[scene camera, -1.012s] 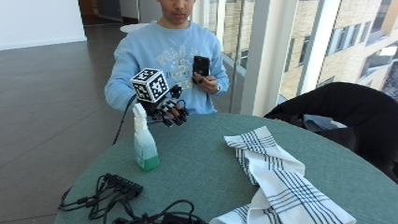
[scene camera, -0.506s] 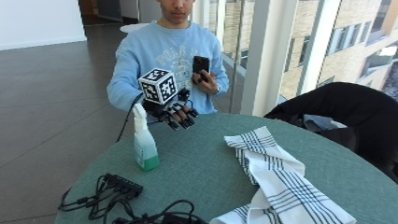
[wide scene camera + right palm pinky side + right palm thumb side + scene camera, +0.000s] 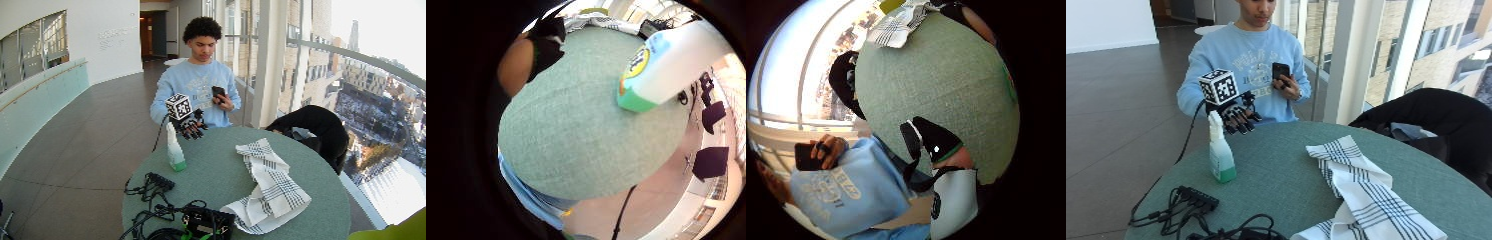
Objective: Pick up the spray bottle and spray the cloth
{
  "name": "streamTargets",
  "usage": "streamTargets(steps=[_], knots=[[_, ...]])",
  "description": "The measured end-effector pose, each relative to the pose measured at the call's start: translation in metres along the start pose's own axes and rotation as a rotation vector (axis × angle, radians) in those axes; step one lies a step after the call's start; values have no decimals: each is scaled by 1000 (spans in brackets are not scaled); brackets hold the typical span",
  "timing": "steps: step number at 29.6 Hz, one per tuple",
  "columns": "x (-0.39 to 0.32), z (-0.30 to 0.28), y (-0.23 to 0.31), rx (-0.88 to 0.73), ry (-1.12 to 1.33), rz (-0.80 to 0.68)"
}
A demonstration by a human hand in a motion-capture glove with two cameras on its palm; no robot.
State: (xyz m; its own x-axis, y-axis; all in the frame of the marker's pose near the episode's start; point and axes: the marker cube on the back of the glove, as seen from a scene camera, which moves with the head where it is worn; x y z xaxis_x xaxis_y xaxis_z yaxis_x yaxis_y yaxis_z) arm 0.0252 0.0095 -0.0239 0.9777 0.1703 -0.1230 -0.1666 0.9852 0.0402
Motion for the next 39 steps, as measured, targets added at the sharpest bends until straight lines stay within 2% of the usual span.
streamTargets(steps=[8, 14, 19, 24, 39], knots=[[60, -23, 33, 97, -13, 169], [115, -31, 31, 333, -71, 297], [136, -33, 40, 255, -167, 429], [151, -28, 22, 316, -309, 494], [158, 11, -33, 353, -737, 501]])
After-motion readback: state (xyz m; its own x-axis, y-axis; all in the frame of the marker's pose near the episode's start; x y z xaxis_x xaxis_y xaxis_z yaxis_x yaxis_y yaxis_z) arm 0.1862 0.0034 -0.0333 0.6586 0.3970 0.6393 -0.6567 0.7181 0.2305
